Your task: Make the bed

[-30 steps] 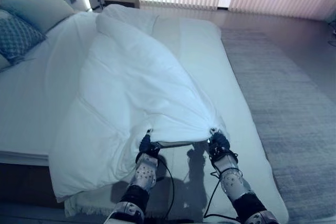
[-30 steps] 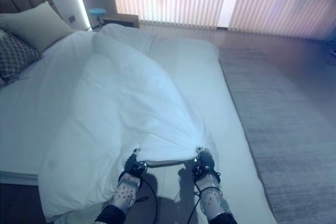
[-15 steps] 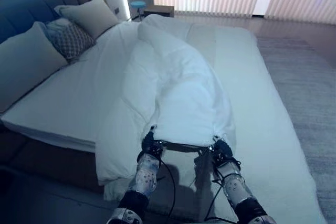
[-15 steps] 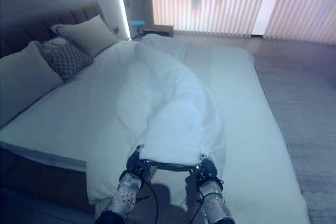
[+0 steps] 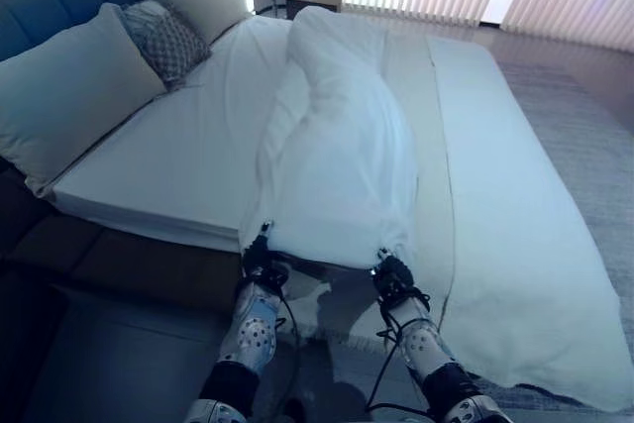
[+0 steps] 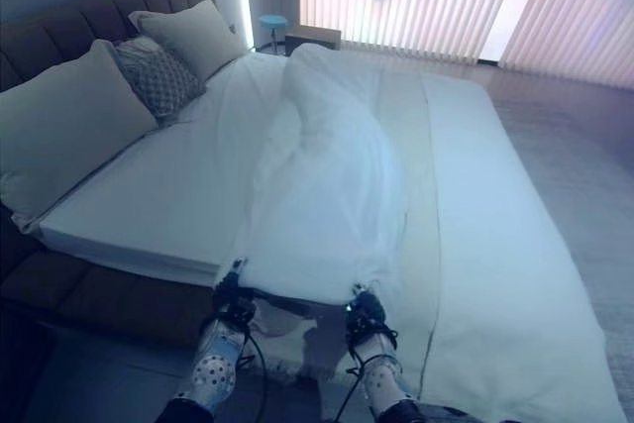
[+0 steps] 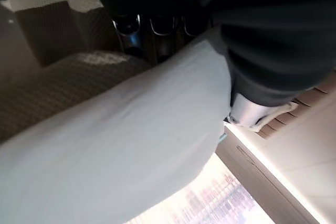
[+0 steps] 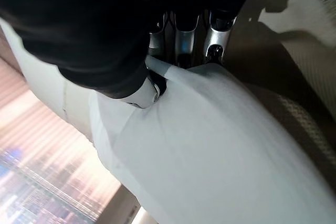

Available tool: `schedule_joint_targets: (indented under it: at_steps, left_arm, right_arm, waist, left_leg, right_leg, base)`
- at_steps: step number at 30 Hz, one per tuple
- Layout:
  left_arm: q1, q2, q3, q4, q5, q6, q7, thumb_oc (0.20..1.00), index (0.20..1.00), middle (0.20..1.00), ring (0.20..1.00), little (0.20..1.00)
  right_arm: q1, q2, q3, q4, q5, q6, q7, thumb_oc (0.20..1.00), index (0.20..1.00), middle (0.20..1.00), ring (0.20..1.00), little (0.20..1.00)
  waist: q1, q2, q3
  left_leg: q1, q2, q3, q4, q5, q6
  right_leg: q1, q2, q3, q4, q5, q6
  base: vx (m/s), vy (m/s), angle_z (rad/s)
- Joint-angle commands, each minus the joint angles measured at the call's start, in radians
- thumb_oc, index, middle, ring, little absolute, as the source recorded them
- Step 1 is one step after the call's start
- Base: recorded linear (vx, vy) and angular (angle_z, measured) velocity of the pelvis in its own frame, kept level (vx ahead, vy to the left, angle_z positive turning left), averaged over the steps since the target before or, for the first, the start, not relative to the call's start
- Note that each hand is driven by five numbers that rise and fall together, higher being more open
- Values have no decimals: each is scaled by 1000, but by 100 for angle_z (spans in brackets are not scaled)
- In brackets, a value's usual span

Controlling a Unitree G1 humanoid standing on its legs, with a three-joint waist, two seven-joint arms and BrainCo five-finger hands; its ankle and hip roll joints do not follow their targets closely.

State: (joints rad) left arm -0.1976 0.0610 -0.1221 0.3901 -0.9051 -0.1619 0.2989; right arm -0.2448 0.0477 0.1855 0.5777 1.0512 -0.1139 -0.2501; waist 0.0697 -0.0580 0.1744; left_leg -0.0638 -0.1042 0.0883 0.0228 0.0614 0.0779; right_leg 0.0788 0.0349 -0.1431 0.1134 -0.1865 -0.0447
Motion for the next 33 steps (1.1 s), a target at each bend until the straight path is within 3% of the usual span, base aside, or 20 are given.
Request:
schedule_joint_targets:
  at_steps: [1,3,4,5,7,10,13,15,16,17,18,19,20,21,22,24,25,26,28,33]
  left_arm:
    - [-11,119,106,-112,39,-119,-8,200,200,200,200,200]
    - [-24,113,101,-107,46,-118,-12,200,200,200,200,200]
    - [-21,112,97,-113,55,-118,-16,200,200,200,200,200]
    - [-20,119,99,-121,69,-121,-14,200,200,200,200,200]
    - [-19,124,98,-121,72,-119,-12,200,200,200,200,200]
    - [-24,135,102,-117,70,-129,0,200,200,200,200,200]
    - [-35,142,101,-101,62,-131,5,200,200,200,200,200]
    - [-34,146,98,-103,64,-130,4,200,200,200,200,200]
    - [-47,151,89,-94,73,-129,1,200,200,200,200,200]
    - [-50,160,78,-93,78,-123,-1,200,200,200,200,200]
    - [-51,160,78,-93,78,-123,-1,200,200,200,200,200]
    - [-54,179,76,-86,119,-124,5,200,200,200,200,200]
    - [-54,193,81,-86,117,-123,15,200,200,200,200,200]
    - [-54,193,81,-86,117,-123,15,200,200,200,200,200]
    - [-36,201,94,-91,130,-121,24,200,200,200,200,200]
    - [-19,196,100,-97,129,-119,12,200,200,200,200,200]
    - [-19,196,101,-97,129,-119,12,200,200,200,200,200]
    - [-9,193,113,-94,145,-116,20,200,200,200,200,200]
    - [7,177,127,-84,135,-112,27,200,200,200,200,200]
    - [49,117,130,-33,100,-97,39,200,200,200,200,200]
  right_arm:
    - [65,-151,-79,16,-12,-105,-47,200,200,200,200,200]
    - [72,-171,-98,-10,-28,-109,-57,200,200,200,200,200]
    - [74,-175,-102,-13,-32,-108,-56,200,200,200,200,200]
    - [73,-182,-106,-10,-36,-108,-56,200,200,200,200,200]
    - [70,-187,-110,-5,-37,-103,-53,200,200,200,200,200]
    - [61,-201,-112,-6,-38,-96,-54,200,200,200,200,200]
    - [64,-220,-132,-16,-33,-94,-59,200,200,200,200,200]
    - [59,-227,-134,-22,-33,-92,-63,200,200,200,200,200]
    - [53,-237,-146,-41,-43,-83,-63,200,200,200,200,200]
    - [56,-241,-149,-41,-56,-76,-63,200,200,200,200,200]
    - [57,-240,-149,-41,-56,-75,-63,200,200,200,200,200]
    - [63,-229,-153,-40,-79,-73,-60,200,200,200,200,200]
    - [56,-212,-155,-35,-71,-78,-63,200,200,200,200,200]
    - [55,-212,-155,-35,-71,-79,-63,200,200,200,200,200]
    - [36,-191,-146,-10,-66,-84,-60,200,200,200,200,200]
    - [40,-195,-145,-6,-65,-85,-48,200,200,200,200,200]
    - [39,-195,-145,-6,-65,-85,-48,200,200,200,200,200]
    - [45,-192,-139,-11,-65,-93,-39,200,200,200,200,200]
    - [53,-184,-125,-10,-73,-95,-36,200,200,200,200,200]
    - [119,-170,-128,-29,-66,-111,-48,200,200,200,200,200]
  waist:
    - [11,20,-87]
    - [-10,26,-62]
    - [-16,22,-54]
    - [-25,13,-51]
    - [-38,7,-55]
    - [-47,5,-67]
    - [-63,26,-78]
    - [-61,33,-77]
    - [-62,40,-81]
    - [-66,35,-81]
    - [-64,32,-81]
    - [-57,11,-69]
    - [-45,11,-64]
    - [-43,10,-65]
    - [-24,29,-55]
    - [-38,46,-57]
    - [-37,45,-59]
    - [-28,45,-56]
    - [-17,34,-57]
    - [-32,1,-65]
  left_leg:
    - [-65,-19,-26,-101,86,-129]
    - [-98,-12,4,-6,60,-141]
    - [-84,-1,1,30,19,-135]
    - [-78,24,-25,71,-29,-127]
    - [-43,96,-59,88,-70,-126]
    - [8,246,-126,102,-65,-136]
    - [25,355,-181,101,8,-180]
    - [34,352,-204,112,-11,-194]
    - [35,290,-220,120,-107,-212]
    - [37,266,-202,114,-142,-205]
    - [36,263,-199,117,-143,-203]
    - [24,209,-163,151,-186,-178]
    - [19,196,-129,135,-179,-168]
    - [20,196,-127,132,-178,-168]
    - [27,187,-86,82,-153,-154]
    - [53,154,-90,4,-119,-131]
    - [53,154,-89,0,-115,-131]
    - [71,128,-70,-43,-90,-122]
    - [89,96,-53,-84,-71,-123]
    - [99,32,-51,-110,-46,-124]
  right_leg:
    - [33,28,-3,-137,107,77]
    - [13,-7,-21,-153,137,89]
    - [6,-33,-33,-152,151,100]
    - [-9,-62,-39,-150,174,111]
    - [-19,-109,-55,-143,181,130]
    - [-32,-179,-50,-119,170,149]
    - [-23,-241,-40,-94,167,179]
    - [-22,-260,-27,-90,174,189]
    - [-13,-331,-20,-92,230,218]
    - [-18,-362,-20,-84,273,224]
    - [-19,-366,-18,-85,275,226]
    - [-61,-428,-20,-78,418,223]
    - [-90,-434,-64,-76,429,213]
    - [-92,-434,-62,-76,430,213]
    - [-120,-403,-128,-49,398,208]
    - [-141,-285,-61,11,292,177]
    - [-145,-286,-60,13,292,176]
    - [-128,-220,-136,31,223,158]
    - [-110,-150,-186,28,169,139]
    - [-89,-13,-101,-64,145,104]
  base:
    - [-252,288,31]
    - [-260,276,28]
    - [-262,302,40]
    - [-193,298,27]
    - [-123,338,-13]
    - [9,433,-18]
    - [89,584,14]
    - [92,580,21]
    - [105,723,22]
    - [105,729,28]
    - [26,619,43]
    - [-29,637,46]
    - [-28,629,33]
    - [-106,583,-1]
    - [-47,600,-39]
    - [12,576,-50]
    - [38,439,-10]
    - [20,371,4]
    - [23,366,-7]
    - [18,171,-3]
